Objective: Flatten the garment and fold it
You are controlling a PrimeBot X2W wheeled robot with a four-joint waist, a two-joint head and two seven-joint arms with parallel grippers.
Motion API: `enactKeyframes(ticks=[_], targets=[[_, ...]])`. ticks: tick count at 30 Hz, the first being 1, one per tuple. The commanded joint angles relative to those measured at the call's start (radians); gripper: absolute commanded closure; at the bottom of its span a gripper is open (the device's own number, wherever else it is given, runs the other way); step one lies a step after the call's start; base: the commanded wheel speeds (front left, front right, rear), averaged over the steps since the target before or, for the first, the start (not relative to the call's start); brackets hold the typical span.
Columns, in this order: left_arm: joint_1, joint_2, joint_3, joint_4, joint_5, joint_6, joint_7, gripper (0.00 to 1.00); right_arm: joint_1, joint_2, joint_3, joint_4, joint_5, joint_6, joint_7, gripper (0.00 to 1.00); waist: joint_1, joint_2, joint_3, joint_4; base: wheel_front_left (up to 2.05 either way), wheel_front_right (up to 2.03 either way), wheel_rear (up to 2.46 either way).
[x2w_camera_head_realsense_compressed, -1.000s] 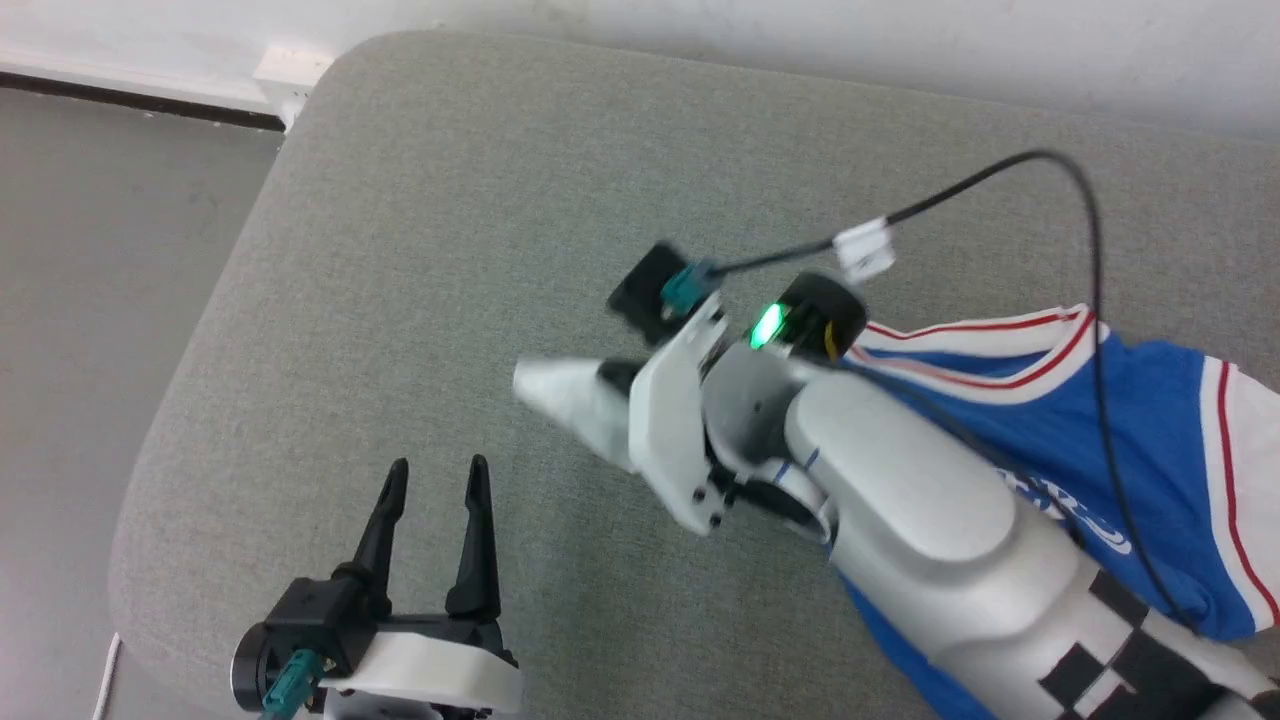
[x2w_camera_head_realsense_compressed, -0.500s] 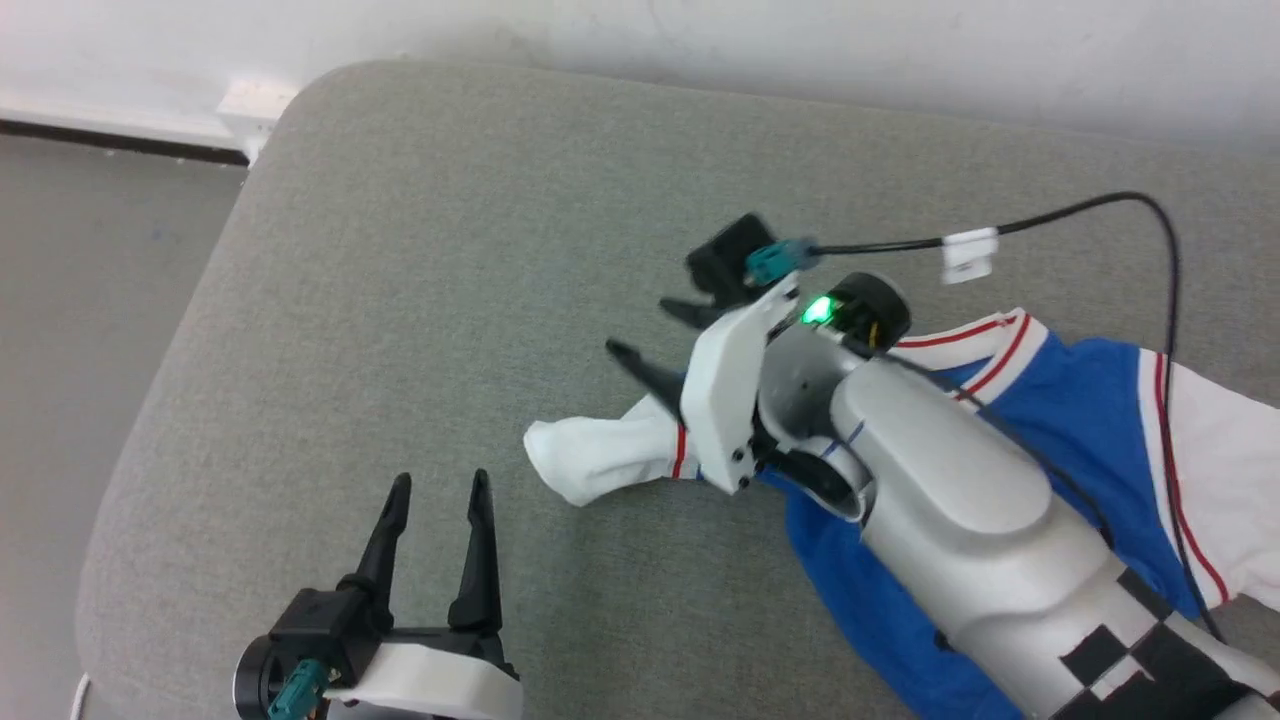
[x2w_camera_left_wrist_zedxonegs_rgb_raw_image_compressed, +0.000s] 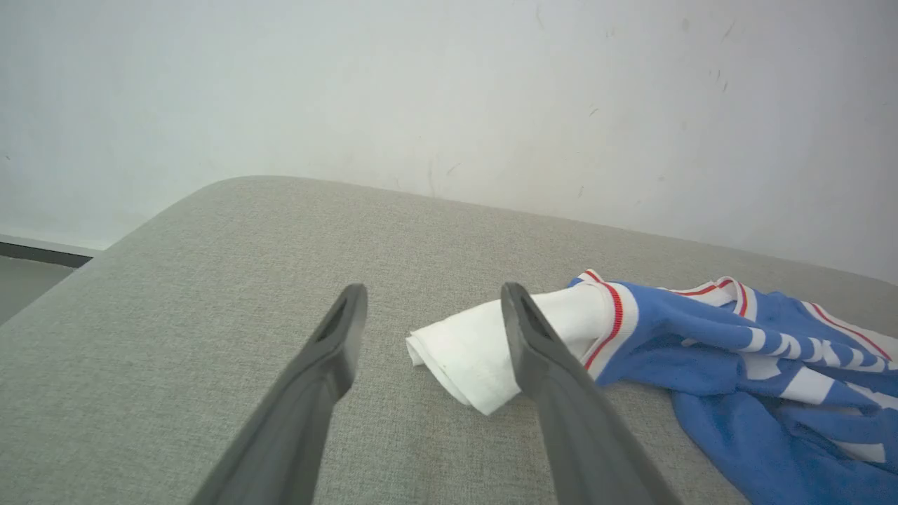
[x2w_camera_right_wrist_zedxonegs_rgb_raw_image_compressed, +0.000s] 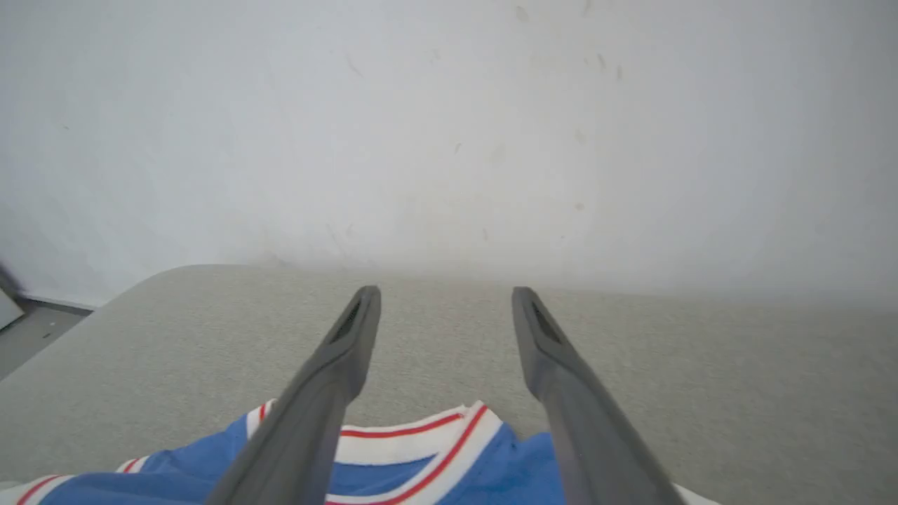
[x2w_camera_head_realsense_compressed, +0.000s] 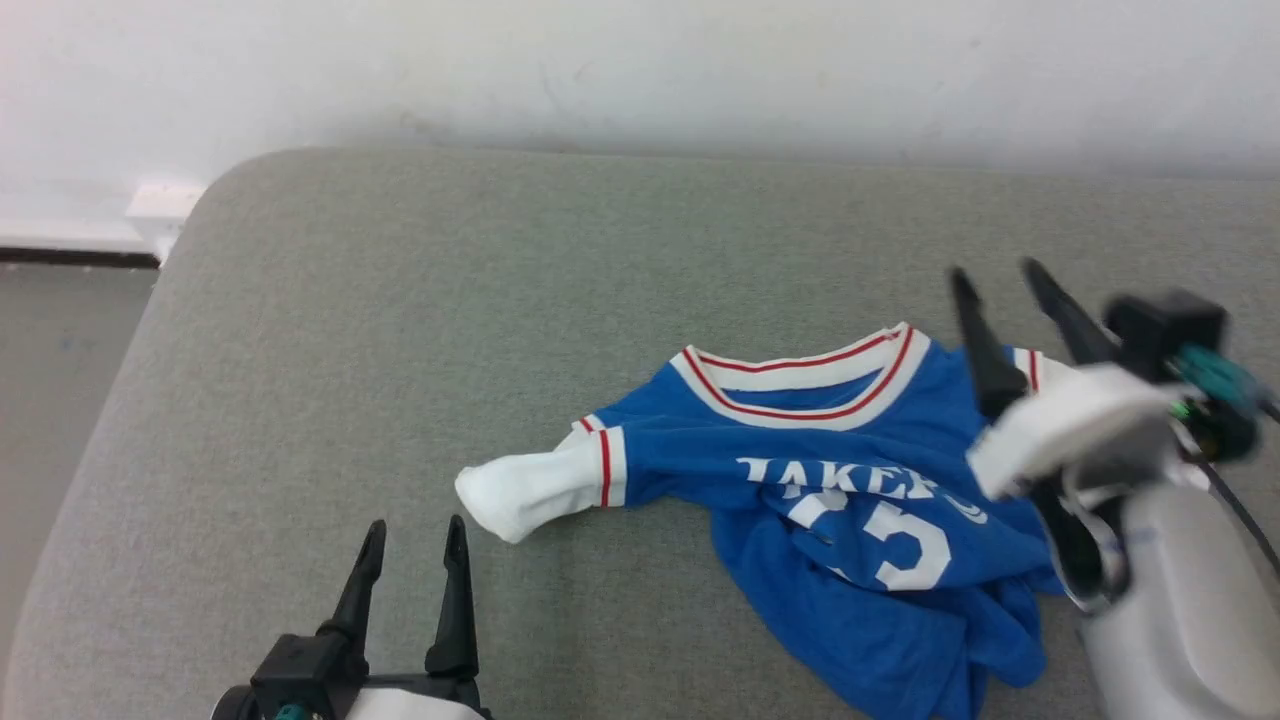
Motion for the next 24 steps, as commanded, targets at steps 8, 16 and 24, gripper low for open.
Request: enactKeyframes(ticks=[8,16,24], targets=[[0.032,0.008,0.014,-0.026,0.002,0.007,-0.005,0.0,0.366,0.018,-0.223,-0.352,-0.041,-0.001,-0.068,0.0,0.0001,-0.0002,-0.028,-0.074,0.0,0.0,0.0],[0.05,0.011,0.031,-0.039,0.001,0.011,-0.005,0.0,0.554,0.019,-0.28,-0.386,0.016,-0.001,-0.18,0.0,0.0001,-0.0002,-0.025,-0.087,0.0,0.0,0.0],[0.017,0.055,0.049,-0.033,0.007,0.012,0.05,0.0,0.556,0.019,-0.278,-0.374,0.029,-0.001,-0.199,0.0,0.0001,-0.0002,-0.021,-0.096,0.0,0.0,0.0]])
